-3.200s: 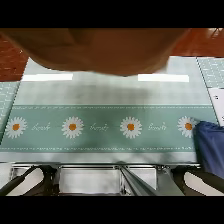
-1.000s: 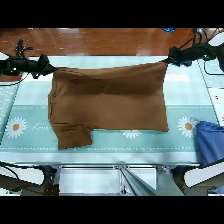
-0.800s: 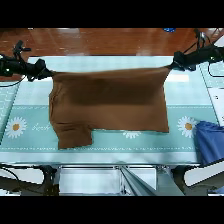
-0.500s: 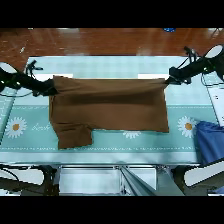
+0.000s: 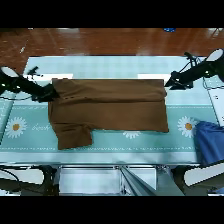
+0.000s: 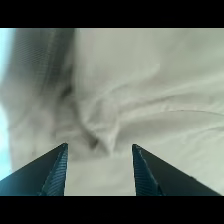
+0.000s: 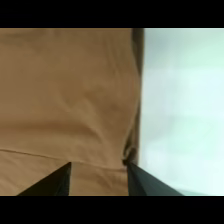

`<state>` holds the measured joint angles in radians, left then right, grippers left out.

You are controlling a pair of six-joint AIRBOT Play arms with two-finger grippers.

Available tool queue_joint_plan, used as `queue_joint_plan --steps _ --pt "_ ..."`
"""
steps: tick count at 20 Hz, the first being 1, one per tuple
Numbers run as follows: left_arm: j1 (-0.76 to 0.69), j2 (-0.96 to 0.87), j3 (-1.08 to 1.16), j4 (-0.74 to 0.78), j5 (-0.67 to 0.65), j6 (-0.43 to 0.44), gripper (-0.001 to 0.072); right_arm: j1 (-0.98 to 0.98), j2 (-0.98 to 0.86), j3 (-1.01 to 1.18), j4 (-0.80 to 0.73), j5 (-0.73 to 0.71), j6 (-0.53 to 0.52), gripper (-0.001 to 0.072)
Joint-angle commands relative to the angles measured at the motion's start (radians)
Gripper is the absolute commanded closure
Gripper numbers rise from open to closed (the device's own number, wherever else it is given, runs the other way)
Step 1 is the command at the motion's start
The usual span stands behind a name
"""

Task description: Fold the shirts.

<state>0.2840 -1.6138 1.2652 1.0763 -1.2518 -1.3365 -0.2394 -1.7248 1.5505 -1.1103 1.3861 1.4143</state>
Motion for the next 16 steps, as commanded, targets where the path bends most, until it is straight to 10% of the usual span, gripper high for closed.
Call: queue_joint_plan --steps 1,9,16 --pt "0.101 0.103 0.015 0.009 -0.101 -0.01 0.0204 -0.091 0.101 -0.037 -0.069 0.07 0.006 0.0297" --pt "0.408 0.364 -0.624 -0.087 -0.09 0.133 0.0204 -0.156 0.567 -0.814 0.291 -0.269 -0.17 0.0297" --pt "0.339 0.362 -0.785 -0.169 0.043 0.11 0.0204 -0.154 0.69 -0.897 0.324 -0.253 -0.188 0.0297"
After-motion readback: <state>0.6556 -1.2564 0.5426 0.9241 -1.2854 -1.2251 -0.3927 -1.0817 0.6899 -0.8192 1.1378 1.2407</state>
